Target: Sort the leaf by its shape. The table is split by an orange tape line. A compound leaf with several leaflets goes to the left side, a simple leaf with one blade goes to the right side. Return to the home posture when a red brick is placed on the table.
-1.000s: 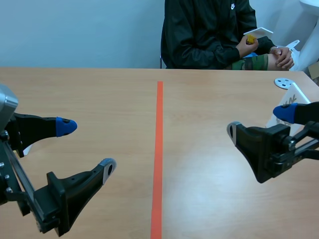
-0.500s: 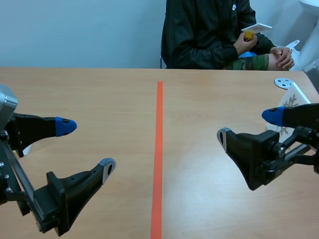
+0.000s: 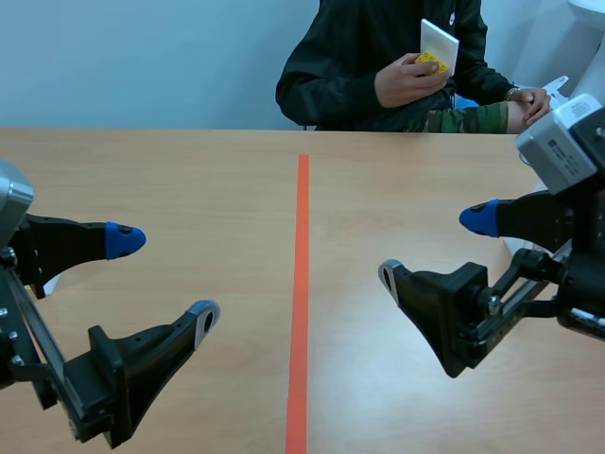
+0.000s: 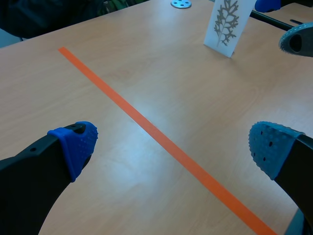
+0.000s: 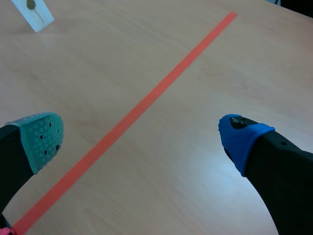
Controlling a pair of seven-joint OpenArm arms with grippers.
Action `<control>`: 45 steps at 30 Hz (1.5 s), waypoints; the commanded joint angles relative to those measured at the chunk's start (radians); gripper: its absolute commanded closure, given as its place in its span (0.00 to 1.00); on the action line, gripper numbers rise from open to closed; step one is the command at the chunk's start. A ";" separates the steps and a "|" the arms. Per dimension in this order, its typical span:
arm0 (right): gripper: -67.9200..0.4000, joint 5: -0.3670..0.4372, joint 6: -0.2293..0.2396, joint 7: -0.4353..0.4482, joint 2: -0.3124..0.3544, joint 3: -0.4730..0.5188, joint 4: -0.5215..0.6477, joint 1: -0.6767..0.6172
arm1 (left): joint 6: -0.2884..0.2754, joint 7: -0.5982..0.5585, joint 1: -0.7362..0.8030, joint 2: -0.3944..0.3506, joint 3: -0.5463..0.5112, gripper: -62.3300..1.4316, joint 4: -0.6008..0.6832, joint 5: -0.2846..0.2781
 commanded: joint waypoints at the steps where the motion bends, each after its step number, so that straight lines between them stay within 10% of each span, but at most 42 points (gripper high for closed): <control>1: 0.00 0.005 -0.004 0.015 0.005 0.004 0.003 0.006 | 0.000 -0.017 -0.005 -0.003 0.001 0.00 0.004 -0.011; 45: 0.00 -0.019 -0.012 0.015 0.005 0.004 0.003 0.006 | -0.003 0.014 -0.005 -0.003 0.001 0.00 0.003 0.025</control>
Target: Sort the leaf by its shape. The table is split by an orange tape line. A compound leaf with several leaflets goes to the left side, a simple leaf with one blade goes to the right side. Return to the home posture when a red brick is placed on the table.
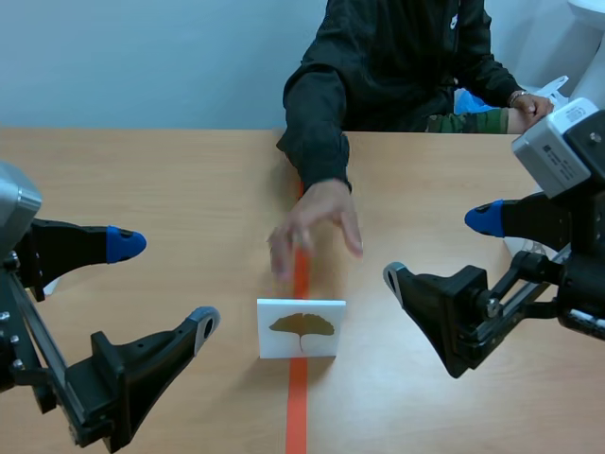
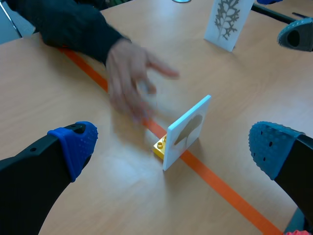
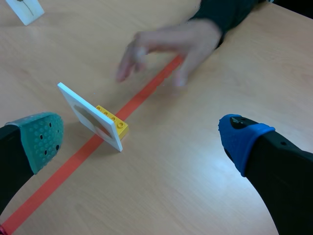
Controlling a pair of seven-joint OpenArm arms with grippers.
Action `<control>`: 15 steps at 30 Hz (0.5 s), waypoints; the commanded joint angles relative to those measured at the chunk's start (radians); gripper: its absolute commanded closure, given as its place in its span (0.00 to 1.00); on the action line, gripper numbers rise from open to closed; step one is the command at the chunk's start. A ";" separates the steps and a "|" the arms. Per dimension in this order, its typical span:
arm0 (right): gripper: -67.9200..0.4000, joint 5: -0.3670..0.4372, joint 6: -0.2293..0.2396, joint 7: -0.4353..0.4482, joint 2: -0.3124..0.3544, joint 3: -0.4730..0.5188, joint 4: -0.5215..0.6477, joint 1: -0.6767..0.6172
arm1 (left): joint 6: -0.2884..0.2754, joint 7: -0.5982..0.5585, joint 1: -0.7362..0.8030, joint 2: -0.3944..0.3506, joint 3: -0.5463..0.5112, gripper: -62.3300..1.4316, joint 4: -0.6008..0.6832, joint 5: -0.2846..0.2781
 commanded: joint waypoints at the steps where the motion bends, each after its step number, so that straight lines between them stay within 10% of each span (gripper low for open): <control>1: 0.00 0.006 -0.004 0.015 0.005 0.004 0.003 0.006 | -0.003 -0.014 -0.005 -0.003 0.001 0.00 0.003 0.005; 15: 0.00 0.002 -0.004 0.011 0.005 0.004 0.003 0.006 | -0.033 -0.081 -0.179 -0.003 0.127 0.00 -0.229 0.050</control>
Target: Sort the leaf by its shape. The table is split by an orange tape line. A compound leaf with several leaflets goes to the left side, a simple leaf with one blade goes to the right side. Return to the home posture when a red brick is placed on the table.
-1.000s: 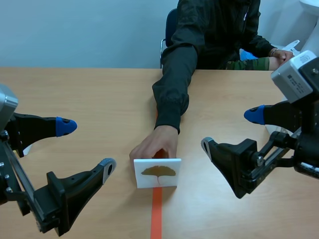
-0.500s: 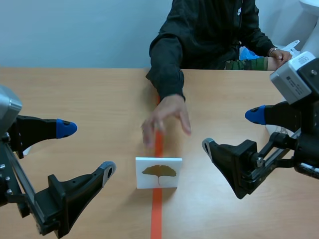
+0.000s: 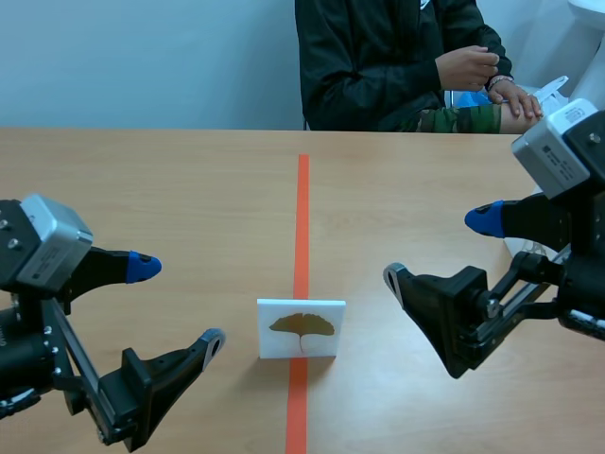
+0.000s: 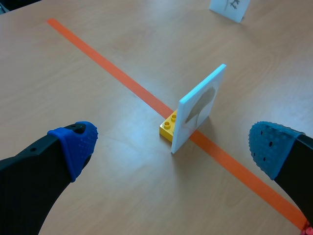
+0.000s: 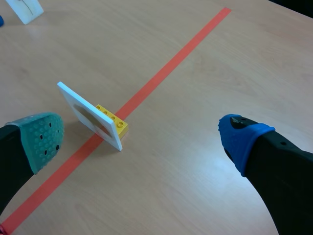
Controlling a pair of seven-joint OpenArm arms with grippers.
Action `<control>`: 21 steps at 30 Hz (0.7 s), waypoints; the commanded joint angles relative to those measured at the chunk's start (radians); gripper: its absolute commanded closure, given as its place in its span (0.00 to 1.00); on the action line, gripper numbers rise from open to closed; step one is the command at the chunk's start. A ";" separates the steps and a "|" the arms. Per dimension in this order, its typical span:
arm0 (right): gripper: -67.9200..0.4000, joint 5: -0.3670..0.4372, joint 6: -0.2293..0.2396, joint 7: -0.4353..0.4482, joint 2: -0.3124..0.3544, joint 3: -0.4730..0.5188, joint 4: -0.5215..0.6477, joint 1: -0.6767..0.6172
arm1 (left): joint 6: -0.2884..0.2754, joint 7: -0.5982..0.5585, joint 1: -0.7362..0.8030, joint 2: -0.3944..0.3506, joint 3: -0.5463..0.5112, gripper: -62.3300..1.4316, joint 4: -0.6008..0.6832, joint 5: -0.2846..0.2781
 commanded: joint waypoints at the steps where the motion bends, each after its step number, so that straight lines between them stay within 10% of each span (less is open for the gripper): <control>1: 0.00 0.002 -0.004 0.014 0.005 0.004 0.003 0.006 | -0.010 -0.031 -0.035 -0.003 0.029 0.00 -0.019 0.001; 21: 0.00 -0.076 -0.034 0.015 0.003 0.004 0.003 0.004 | 0.024 -0.263 -0.415 0.119 0.389 0.00 -0.486 0.207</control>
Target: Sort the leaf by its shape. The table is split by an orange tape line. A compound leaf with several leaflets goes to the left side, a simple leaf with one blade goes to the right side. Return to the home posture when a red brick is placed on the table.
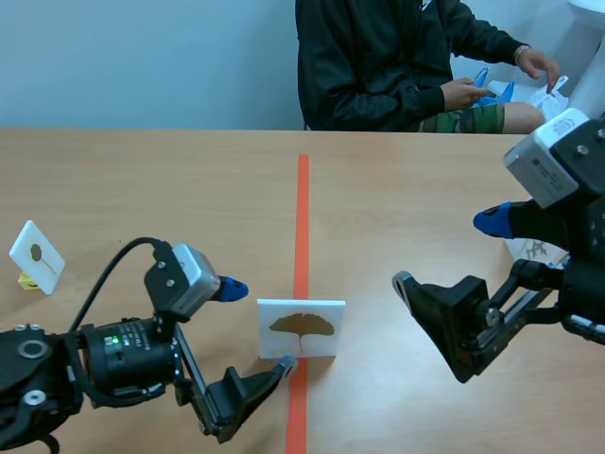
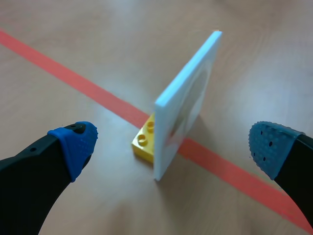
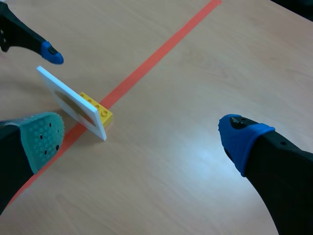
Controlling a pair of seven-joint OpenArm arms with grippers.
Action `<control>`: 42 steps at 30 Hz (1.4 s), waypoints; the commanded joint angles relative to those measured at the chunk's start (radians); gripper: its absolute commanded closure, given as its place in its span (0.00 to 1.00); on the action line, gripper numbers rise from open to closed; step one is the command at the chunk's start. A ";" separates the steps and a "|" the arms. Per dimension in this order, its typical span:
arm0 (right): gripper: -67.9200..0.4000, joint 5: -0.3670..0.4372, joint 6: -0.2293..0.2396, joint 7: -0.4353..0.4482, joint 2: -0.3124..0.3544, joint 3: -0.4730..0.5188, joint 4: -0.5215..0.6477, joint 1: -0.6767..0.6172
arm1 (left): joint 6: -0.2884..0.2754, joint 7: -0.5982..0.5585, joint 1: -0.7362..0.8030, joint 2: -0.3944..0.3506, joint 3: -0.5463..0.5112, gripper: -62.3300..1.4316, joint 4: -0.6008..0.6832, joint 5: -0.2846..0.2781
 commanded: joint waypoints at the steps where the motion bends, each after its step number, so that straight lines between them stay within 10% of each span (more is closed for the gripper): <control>1: 0.00 0.010 -0.005 0.014 0.003 0.004 0.003 0.004 | 0.014 -0.031 -0.015 0.015 0.008 0.00 0.001 0.009; 18: 0.00 -0.005 -0.015 0.014 0.003 0.004 0.003 0.004 | 0.086 -0.106 -0.110 0.081 0.095 0.01 -0.130 0.012; 23: 0.00 -0.005 -0.016 0.014 0.003 0.004 0.003 0.003 | 0.089 -0.106 -0.109 0.081 0.134 0.33 -0.130 0.012; 42: 0.00 -0.004 -0.016 0.002 0.002 0.004 0.003 0.000 | 0.115 -0.106 -0.109 0.083 0.142 0.87 -0.129 0.011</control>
